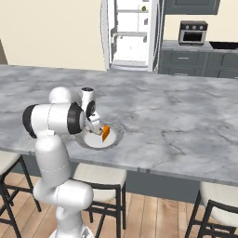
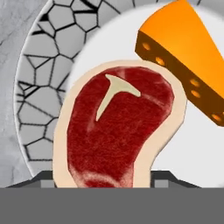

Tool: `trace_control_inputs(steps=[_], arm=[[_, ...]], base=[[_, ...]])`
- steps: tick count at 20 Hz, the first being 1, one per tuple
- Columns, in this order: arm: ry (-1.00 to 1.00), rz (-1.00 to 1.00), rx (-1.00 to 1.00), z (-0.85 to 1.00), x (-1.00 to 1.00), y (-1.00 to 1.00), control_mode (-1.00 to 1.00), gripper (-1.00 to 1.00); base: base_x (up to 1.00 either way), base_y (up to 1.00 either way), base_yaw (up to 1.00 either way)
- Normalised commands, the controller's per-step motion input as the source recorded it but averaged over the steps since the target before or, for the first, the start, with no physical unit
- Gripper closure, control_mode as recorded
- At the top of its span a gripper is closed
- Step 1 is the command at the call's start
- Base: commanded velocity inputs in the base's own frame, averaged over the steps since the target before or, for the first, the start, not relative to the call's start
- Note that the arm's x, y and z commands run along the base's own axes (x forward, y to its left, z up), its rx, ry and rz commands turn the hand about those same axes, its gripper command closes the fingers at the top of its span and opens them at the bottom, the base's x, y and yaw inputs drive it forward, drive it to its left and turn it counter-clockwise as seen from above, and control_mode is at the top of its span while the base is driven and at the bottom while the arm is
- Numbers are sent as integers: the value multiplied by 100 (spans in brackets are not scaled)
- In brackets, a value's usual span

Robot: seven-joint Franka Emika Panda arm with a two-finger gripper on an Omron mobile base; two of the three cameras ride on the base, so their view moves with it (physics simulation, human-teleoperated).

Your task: Take the cheese, steak, and broccoli from the fridge and place them on the plate on the dining counter to create an appetizer plate.

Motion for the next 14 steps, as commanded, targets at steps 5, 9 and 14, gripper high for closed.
trace_control_inputs(steps=[5,9,14], arm=[[9,-12,1,6,-8,-18,-100,-100],[14,-4,0,49,-38,0,-100,-100],[10,0,0,47,-49,2,-100,-100]], base=[[0,0,0],[0,0,0],[0,0,0]])
